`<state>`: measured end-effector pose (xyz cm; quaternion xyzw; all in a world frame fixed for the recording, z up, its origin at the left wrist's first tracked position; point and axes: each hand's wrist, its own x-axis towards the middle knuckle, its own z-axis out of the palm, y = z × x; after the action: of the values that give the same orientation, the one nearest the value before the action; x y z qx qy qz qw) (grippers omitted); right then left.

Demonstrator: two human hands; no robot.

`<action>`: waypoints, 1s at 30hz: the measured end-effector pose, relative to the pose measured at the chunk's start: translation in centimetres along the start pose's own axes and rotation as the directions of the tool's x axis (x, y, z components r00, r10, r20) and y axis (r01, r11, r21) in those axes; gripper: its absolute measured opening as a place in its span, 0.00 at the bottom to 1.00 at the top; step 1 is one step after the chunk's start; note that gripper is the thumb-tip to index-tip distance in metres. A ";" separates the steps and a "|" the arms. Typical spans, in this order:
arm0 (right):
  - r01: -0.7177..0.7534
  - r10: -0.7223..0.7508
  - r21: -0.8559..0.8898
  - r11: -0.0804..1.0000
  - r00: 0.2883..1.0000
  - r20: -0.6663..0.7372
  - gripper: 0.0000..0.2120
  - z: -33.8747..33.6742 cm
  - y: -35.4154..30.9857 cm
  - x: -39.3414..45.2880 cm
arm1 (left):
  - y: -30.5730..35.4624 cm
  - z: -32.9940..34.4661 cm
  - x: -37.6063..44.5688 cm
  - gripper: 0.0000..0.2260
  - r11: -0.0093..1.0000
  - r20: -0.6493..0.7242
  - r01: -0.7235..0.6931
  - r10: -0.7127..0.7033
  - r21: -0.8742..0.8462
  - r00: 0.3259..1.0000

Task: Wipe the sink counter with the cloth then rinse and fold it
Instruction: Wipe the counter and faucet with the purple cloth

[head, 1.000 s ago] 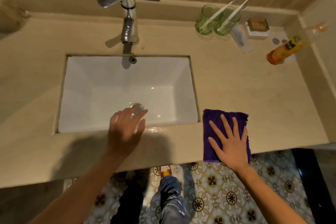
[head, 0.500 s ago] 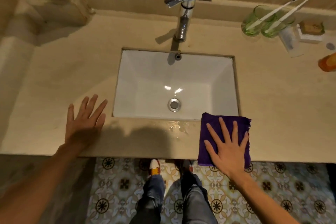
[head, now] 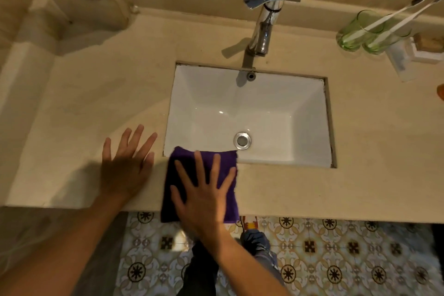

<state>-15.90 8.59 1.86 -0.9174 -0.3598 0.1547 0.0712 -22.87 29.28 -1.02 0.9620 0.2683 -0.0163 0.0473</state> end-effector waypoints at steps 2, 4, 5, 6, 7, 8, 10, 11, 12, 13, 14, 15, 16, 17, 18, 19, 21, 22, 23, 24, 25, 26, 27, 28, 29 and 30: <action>-0.033 0.034 0.053 0.998 0.999 -0.006 0.27 0.7 -2.5 0.9 | -0.1 0.0 -0.1 0.25 1.000 -0.011 -0.016 0.016 0.008 1.000; -0.042 0.044 0.081 0.996 0.999 -0.026 0.28 1.1 -3.3 1.2 | -0.2 -0.1 0.0 0.25 1.000 -0.017 -0.028 0.028 0.008 0.999; -0.024 0.027 0.076 0.997 0.999 -0.039 0.28 1.2 -3.1 1.1 | -0.3 -0.1 0.0 0.25 1.000 -0.018 -0.027 0.027 -0.001 0.999; -0.006 0.009 0.071 0.997 0.999 -0.052 0.28 1.2 -2.8 1.0 | -0.3 -0.1 -0.1 0.25 1.000 -0.026 -0.029 0.029 -0.001 0.999; 0.007 -0.003 0.076 0.997 0.998 -0.059 0.27 1.1 -2.3 0.9 | -0.3 0.0 -0.1 0.25 0.999 -0.035 -0.035 0.036 0.005 0.999; 0.018 -0.013 0.083 0.996 0.998 -0.065 0.27 1.0 -1.7 0.8 | -0.3 0.0 -0.1 0.25 0.999 -0.043 -0.040 0.040 0.006 0.998; 0.032 -0.026 0.067 0.997 0.997 -0.078 0.26 0.6 0.1 0.4 | -0.3 0.1 -0.2 0.24 0.999 -0.069 -0.043 0.042 -0.002 0.997; 0.026 -0.023 0.052 0.998 0.997 -0.068 0.26 0.3 1.6 0.0 | -0.3 0.1 -0.2 0.24 0.999 -0.085 -0.046 0.046 0.001 0.995; 0.014 -0.012 0.035 0.999 0.999 -0.047 0.26 0.0 3.4 -0.4 | -0.2 0.1 -0.2 0.23 0.999 -0.097 -0.052 0.052 0.005 0.994; 0.001 -0.001 0.016 1.000 1.000 -0.029 0.26 -0.3 5.6 -0.9 | -0.1 0.1 -0.2 0.23 0.998 -0.108 -0.058 0.059 0.008 0.992; -0.005 0.005 -0.009 1.000 1.000 -0.021 0.27 -0.8 7.9 -1.4 | -0.1 0.2 -0.2 0.23 0.998 -0.119 -0.064 0.064 0.009 0.991; -0.015 0.014 -0.042 0.999 1.000 -0.022 0.27 -1.3 10.3 -2.0 | -0.1 0.3 -0.2 0.23 0.998 -0.129 -0.070 0.071 0.009 0.989; -0.034 0.032 -0.073 0.997 0.999 -0.026 0.27 -1.7 12.8 -2.8 | -0.1 0.3 -0.2 0.23 0.997 -0.133 -0.075 0.075 0.004 0.988; -0.062 0.059 -0.091 0.994 0.998 -0.029 0.28 -2.2 15.4 -3.5 | -0.2 0.4 -0.3 0.23 0.997 -0.129 -0.075 0.074 -0.003 0.989; -0.093 0.090 -0.098 0.991 0.995 -0.032 0.28 -2.6 18.0 -4.3 | -0.2 0.5 -0.2 0.24 0.998 -0.116 -0.065 0.063 -0.007 0.991; -0.122 0.119 -0.099 0.988 0.992 -0.035 0.28 -3.1 20.6 -5.0 | -0.3 0.6 -0.2 0.24 0.999 -0.101 -0.048 0.047 -0.006 0.994; -0.181 0.178 -0.097 0.979 0.983 -0.038 0.28 -4.3 25.6 -6.4 | -0.4 0.5 -0.2 0.25 1.000 -0.063 -0.015 0.015 -0.004 0.998; -0.207 0.205 -0.091 0.974 0.978 -0.038 0.28 -4.9 27.9 -6.9 | -0.4 0.6 -0.2 0.25 1.000 -0.030 -0.002 0.002 -0.005 1.000; -0.233 0.230 -0.081 0.969 0.972 -0.042 0.28 -5.4 30.0 -7.3 | -0.3 0.5 -0.3 0.25 1.000 -0.016 0.003 -0.004 -0.005 1.000; -0.261 0.259 -0.067 0.963 0.965 -0.048 0.28 -5.9 31.9 -7.6 | -0.3 0.5 -0.3 0.25 1.000 -0.024 0.002 -0.002 -0.002 1.000; -0.293 0.291 -0.056 0.954 0.955 -0.053 0.28 -6.3 33.7 -7.8 | -0.3 0.5 -0.4 0.25 1.000 -0.026 -0.002 0.002 0.008 1.000; -0.325 0.323 -0.046 0.945 0.945 -0.057 0.27 -6.6 35.3 -8.1 | -0.3 0.4 -0.4 0.25 1.000 -0.009 0.000 0.001 0.019 1.000; -0.354 0.351 -0.037 0.935 0.934 -0.058 0.27 -6.9 36.7 -8.3 | -0.3 0.4 -0.4 0.25 1.000 0.007 0.007 -0.007 0.022 1.000; -0.378 0.376 -0.032 0.925 0.925 -0.055 0.28 -7.2 37.9 -8.4 | -0.2 0.4 -0.4 0.25 1.000 0.004 0.014 -0.014 0.012 1.000; -0.396 0.394 -0.037 0.918 0.918 -0.051 0.29 -7.5 38.7 -8.5 | -0.1 0.3 -0.3 0.26 1.000 -0.011 0.015 -0.015 0.000 1.000; -0.409 0.407 -0.056 0.911 0.912 -0.050 0.29 -7.7 39.1 -8.4 | -0.1 0.4 -0.2 0.26 1.000 -0.030 0.002 -0.003 -0.005 1.000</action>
<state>5.83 -25.90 1.58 -0.9768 -0.1639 0.1371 0.0141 -23.11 29.18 -1.38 0.9617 0.2703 -0.0012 0.0457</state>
